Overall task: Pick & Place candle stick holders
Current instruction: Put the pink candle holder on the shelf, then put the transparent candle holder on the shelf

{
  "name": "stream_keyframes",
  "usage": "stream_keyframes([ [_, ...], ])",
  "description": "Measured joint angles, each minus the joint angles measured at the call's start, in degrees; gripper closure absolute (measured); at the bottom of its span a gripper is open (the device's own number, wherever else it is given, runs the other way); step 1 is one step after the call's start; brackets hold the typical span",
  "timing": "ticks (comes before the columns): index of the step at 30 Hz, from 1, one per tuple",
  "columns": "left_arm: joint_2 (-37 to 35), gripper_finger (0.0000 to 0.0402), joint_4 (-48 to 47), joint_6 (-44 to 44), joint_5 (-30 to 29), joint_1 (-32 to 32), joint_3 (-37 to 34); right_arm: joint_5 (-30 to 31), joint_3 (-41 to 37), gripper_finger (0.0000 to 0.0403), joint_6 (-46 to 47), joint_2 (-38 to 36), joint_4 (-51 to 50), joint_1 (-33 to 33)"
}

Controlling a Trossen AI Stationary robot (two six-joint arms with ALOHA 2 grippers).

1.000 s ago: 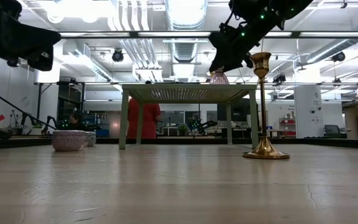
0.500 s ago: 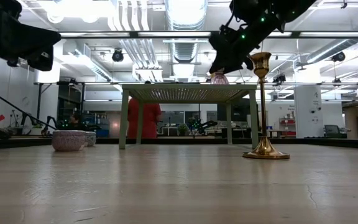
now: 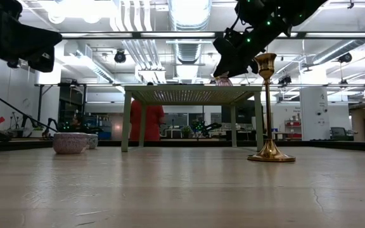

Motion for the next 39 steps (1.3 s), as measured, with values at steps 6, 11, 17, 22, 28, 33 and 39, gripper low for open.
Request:
stream_keyframes([
  [6, 0.00, 0.0376, 0.00, 0.00, 0.00, 0.00, 0.00, -0.02, 0.00, 0.0202, -0.23, 0.00, -0.09, 0.00],
  [11, 0.00, 0.0376, 0.00, 0.00, -0.01, 0.02, 0.00, -0.02, -0.04, 0.0170, -0.28, 0.00, 0.90, 0.00],
  [17, 0.00, 0.0376, 0.00, 0.00, 0.00, 0.02, 0.00, -0.09, 0.41, 0.0130, -0.63, -0.24, 1.70, 0.00],
  [22, 0.00, 0.0376, 0.00, 0.01, -0.02, 0.00, 0.00, -0.17, 1.80, 0.0107, -1.76, -0.55, 0.57, 0.07],
  [28, 0.00, 0.0376, 0.00, 0.00, 0.00, 0.01, 0.00, -0.20, 2.70, 0.0090, -2.78, -2.14, 0.04, 0.22],
  [33, 0.00, 0.0376, 0.00, 0.00, 0.00, 0.00, 0.00, -0.22, 2.67, 0.0082, -2.84, -4.12, -0.82, 0.31],
  [39, 0.00, 0.0376, 0.00, 0.00, 0.00, 0.00, 0.00, -0.25, 2.67, 0.0078, -4.33, -6.66, -0.79, 2.36],
])
